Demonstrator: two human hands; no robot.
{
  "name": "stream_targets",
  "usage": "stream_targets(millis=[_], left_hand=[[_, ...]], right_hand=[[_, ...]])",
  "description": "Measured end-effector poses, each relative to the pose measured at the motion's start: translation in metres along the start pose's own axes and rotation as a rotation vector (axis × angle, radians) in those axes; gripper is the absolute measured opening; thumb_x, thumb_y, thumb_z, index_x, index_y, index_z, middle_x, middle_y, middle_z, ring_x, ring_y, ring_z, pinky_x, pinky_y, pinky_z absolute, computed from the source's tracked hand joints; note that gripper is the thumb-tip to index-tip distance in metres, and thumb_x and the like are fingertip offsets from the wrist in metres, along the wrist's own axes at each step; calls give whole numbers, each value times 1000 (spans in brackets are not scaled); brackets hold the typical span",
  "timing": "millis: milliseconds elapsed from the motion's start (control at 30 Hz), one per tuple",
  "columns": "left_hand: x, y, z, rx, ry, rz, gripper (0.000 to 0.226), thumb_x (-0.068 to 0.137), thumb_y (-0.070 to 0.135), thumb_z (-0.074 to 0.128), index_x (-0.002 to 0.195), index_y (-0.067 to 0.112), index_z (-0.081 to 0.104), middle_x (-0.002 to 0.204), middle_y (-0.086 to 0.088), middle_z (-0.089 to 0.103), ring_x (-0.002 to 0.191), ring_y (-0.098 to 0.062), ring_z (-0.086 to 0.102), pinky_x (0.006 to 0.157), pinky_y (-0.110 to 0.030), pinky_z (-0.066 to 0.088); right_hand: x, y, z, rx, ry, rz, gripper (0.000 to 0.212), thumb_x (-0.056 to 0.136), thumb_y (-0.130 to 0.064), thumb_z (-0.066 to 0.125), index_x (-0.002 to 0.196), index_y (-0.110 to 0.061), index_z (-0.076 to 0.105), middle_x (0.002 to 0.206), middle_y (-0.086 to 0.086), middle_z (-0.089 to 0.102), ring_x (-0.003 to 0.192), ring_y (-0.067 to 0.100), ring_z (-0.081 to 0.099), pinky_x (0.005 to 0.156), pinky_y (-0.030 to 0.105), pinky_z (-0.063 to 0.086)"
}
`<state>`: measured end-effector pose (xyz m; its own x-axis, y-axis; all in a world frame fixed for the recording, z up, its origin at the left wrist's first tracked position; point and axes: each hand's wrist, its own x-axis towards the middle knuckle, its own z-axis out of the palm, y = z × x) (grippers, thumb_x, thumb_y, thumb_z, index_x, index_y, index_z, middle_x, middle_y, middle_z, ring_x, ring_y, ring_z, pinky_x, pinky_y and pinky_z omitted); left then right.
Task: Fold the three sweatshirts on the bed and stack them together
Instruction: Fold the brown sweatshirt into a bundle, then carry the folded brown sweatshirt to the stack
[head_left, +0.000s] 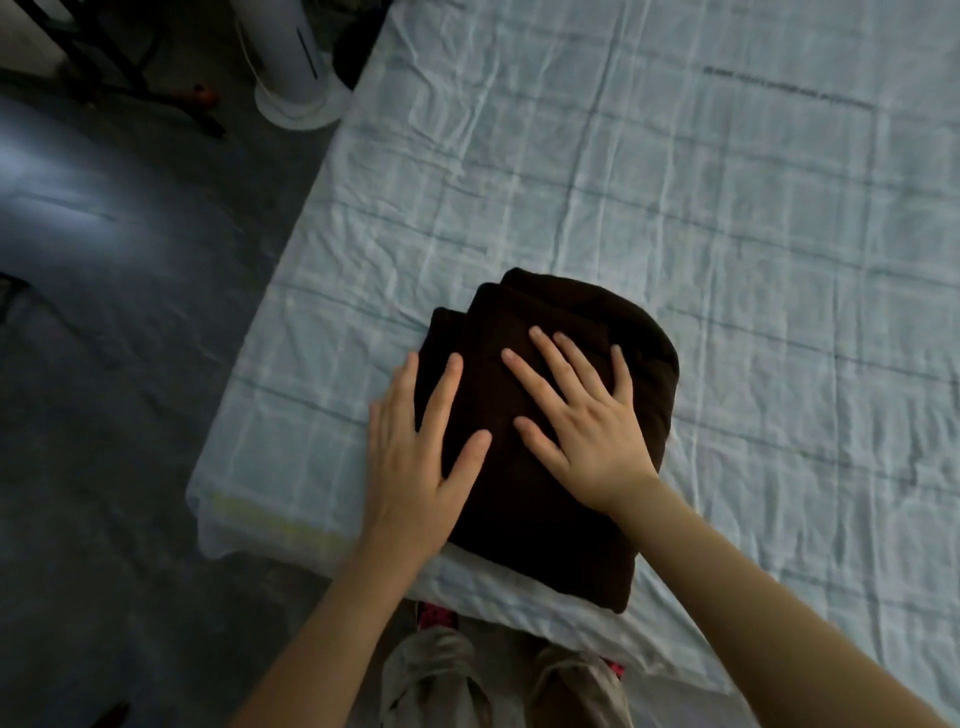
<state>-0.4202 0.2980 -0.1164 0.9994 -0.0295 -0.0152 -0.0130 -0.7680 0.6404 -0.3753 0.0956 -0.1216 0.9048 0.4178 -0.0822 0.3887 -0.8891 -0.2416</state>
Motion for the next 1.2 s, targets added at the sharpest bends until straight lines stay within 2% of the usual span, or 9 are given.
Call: stream_targets(millis=[100,200,267,333,433,567,733,900,1200], left_hand=[[30,3,-3,31,-134,51,60,91,73,29,147,61,9,165,3,-3,151,-21,-4,119,-54,12],[38,-8,7,62,-214,54,62,86,79,29,143,67,7,165,3,-6,150,-24,-9,120,-55,12],[37,-18,10,19,-196,36,66,82,83,30,143,67,9,164,7,-8,150,-30,-5,118,-53,12],[36,-25,10,-37,-205,16,71,79,85,36,143,67,12,162,15,-9,148,-33,2,112,-50,15],[41,-31,8,-125,-263,-26,80,70,89,46,140,70,13,161,18,-9,146,-34,9,106,-45,17],[55,-32,1,-233,-368,-125,85,61,83,61,135,74,20,161,11,1,146,-30,15,116,-48,21],[45,1,-21,-424,-391,-186,77,68,64,75,130,72,31,154,5,19,142,-15,26,117,-38,29],[8,58,-73,-582,-327,-185,71,73,56,72,131,69,34,146,14,28,122,13,32,89,-9,30],[-21,212,-191,-595,-202,22,75,71,61,75,133,68,34,147,6,30,129,5,34,92,-8,29]], right_hand=[[0,-2,-6,19,4,-13,60,103,-54,24,159,-40,6,168,-7,3,155,15,3,119,64,6],[-9,1,-17,129,111,-9,51,104,-45,33,155,-40,29,167,-6,15,154,13,7,122,56,6],[-32,2,-20,235,287,160,47,99,-43,47,146,-38,47,163,-2,27,152,21,18,121,50,15],[-67,-2,-16,382,345,463,51,95,-55,56,144,-49,44,159,-4,25,144,27,26,115,47,29],[-98,-10,-3,1035,215,638,73,80,-61,66,142,-68,26,146,-37,31,132,-6,42,103,31,47],[-89,-11,13,1255,250,604,84,78,-53,76,142,-68,24,127,-60,32,119,-27,41,86,1,44],[-90,-15,-11,1365,365,649,85,71,-41,86,138,-63,39,132,-45,44,119,-13,52,86,10,51],[-118,-24,-92,1369,371,575,84,69,-40,86,138,-60,44,134,-34,52,119,-4,57,91,21,54],[-185,-45,-280,1329,469,441,84,63,-52,81,136,-62,43,126,-40,53,115,-5,59,87,23,56]])
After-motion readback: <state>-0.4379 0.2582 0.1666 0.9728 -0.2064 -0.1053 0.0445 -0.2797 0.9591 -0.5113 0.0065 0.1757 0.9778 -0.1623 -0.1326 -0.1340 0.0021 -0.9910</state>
